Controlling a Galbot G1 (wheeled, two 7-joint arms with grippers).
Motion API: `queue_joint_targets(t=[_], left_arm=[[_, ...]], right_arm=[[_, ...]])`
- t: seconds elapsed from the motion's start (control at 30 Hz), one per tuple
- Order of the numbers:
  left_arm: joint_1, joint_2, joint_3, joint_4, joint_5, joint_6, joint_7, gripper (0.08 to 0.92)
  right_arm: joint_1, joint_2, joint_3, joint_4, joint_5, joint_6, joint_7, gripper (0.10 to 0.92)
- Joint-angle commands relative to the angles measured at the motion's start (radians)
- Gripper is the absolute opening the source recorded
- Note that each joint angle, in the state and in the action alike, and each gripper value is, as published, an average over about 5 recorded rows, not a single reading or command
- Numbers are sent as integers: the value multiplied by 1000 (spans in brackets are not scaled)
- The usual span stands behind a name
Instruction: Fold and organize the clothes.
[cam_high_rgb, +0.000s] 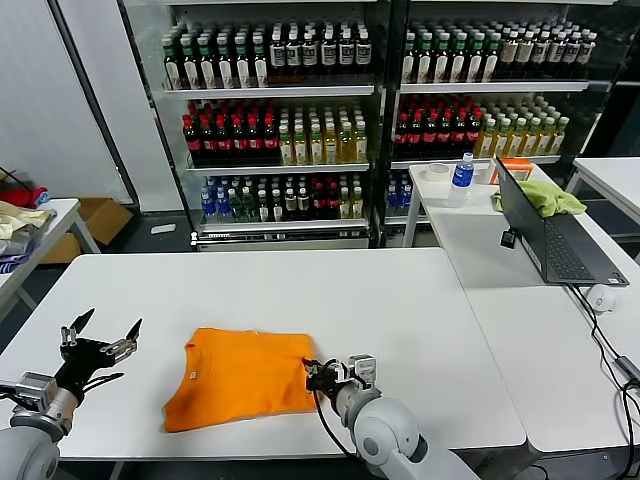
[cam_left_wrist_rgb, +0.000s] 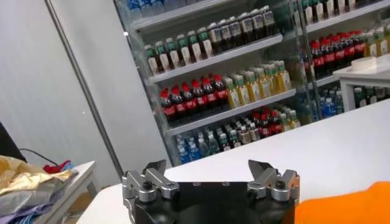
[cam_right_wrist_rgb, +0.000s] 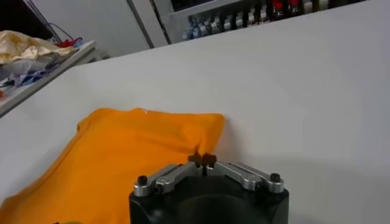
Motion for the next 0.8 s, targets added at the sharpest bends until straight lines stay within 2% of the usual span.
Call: queue_joint_targets(t=[0.03,0.27,0.57,0.8], left_arm=[[-2,3,1,2,2,8,1,823],[-20,1,22,9,3,7,1,823],[-44,-1,64,23,12,-20,1,823],[-67,0,117,32,7,-157,22,823]], right_arm=[[-1,-34,93,31,-50,1,-45,106],[-52,-95,196,62,-56,1,-46,106],[-199,-117,318,118,-209,3,-111,106],[-207,-91,345,91,-286,14,-137,106]])
